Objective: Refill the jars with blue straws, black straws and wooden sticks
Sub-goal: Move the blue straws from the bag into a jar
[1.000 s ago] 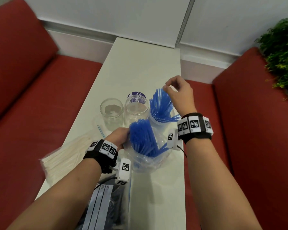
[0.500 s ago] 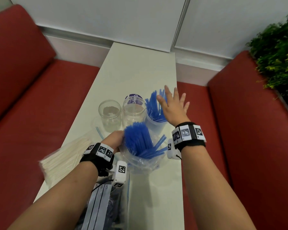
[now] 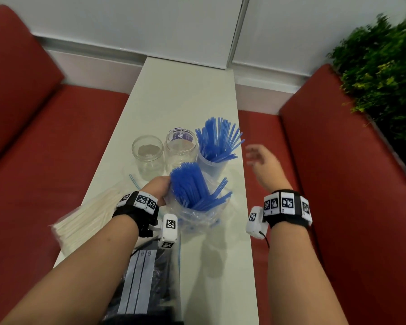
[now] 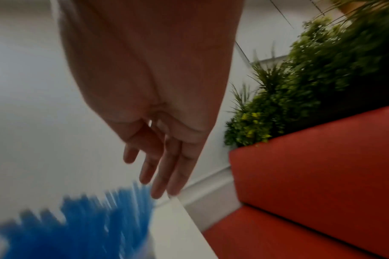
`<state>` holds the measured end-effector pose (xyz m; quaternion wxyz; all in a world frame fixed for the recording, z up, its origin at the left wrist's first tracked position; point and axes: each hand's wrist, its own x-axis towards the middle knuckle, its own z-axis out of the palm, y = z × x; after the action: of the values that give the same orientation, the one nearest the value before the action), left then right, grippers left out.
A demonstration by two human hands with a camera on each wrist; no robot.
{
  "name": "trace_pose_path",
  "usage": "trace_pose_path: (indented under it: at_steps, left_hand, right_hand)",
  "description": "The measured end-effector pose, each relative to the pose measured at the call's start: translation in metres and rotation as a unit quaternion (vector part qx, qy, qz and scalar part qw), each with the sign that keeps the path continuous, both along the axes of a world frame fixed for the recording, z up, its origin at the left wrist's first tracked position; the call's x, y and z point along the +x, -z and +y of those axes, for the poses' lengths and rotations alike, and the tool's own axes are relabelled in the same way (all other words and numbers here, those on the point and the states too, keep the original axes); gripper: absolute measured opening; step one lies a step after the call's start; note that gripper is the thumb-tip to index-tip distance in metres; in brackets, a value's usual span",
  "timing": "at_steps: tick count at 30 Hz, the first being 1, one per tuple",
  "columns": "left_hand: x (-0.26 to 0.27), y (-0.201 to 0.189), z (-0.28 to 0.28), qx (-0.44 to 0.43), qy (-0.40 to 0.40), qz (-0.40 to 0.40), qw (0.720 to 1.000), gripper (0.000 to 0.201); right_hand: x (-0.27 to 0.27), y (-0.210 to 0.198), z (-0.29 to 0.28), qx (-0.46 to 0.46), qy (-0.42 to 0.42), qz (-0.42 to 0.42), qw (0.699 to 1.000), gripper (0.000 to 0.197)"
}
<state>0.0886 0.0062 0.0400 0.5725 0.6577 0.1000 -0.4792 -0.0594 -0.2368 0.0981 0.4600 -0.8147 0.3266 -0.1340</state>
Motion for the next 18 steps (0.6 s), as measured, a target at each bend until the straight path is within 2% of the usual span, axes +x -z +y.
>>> trace_pose_path:
  at_steps: [2,4,5,7,10,12,14,18]
  left_hand:
    - [0.000,0.000,-0.001,0.009,-0.003,0.007,1.000,0.024]
    - [-0.001,0.001,-0.002,0.013,-0.011,0.016,1.000,0.022]
    - [-0.002,0.002,-0.003,0.013,-0.015,0.019,1.000,0.022]
    - [-0.004,0.001,-0.006,0.014,-0.012,0.014,1.000,0.023]
    - [-0.009,0.000,-0.011,0.010,-0.002,-0.004,1.000,0.030]
    - [-0.013,-0.004,-0.012,-0.005,0.003,-0.009,1.000,0.026]
    - [-0.013,-0.005,-0.011,-0.015,0.001,-0.005,1.000,0.026]
    - [-0.012,-0.006,-0.009,-0.013,-0.004,-0.003,1.000,0.026]
  right_hand:
    - [-0.024,0.029,0.008,0.033,-0.077,0.172,0.982,0.082]
    - [-0.043,0.050,0.027,0.083,-0.155,0.325,0.929,0.123]
    - [-0.047,0.057,0.039,0.097,-0.180,0.351,0.914,0.140]
    - [-0.046,0.067,0.063,0.091,-0.201,0.325,0.920,0.157]
    - [-0.033,0.077,0.092,0.065,-0.153,0.220,0.961,0.151]
    - [-0.026,0.081,0.102,0.069,-0.114,0.150,0.980,0.141]
    - [-0.022,0.082,0.107,0.054,-0.090,0.109,0.988,0.123]
    - [-0.013,0.084,0.110,-0.014,-0.040,0.047,0.998,0.072]
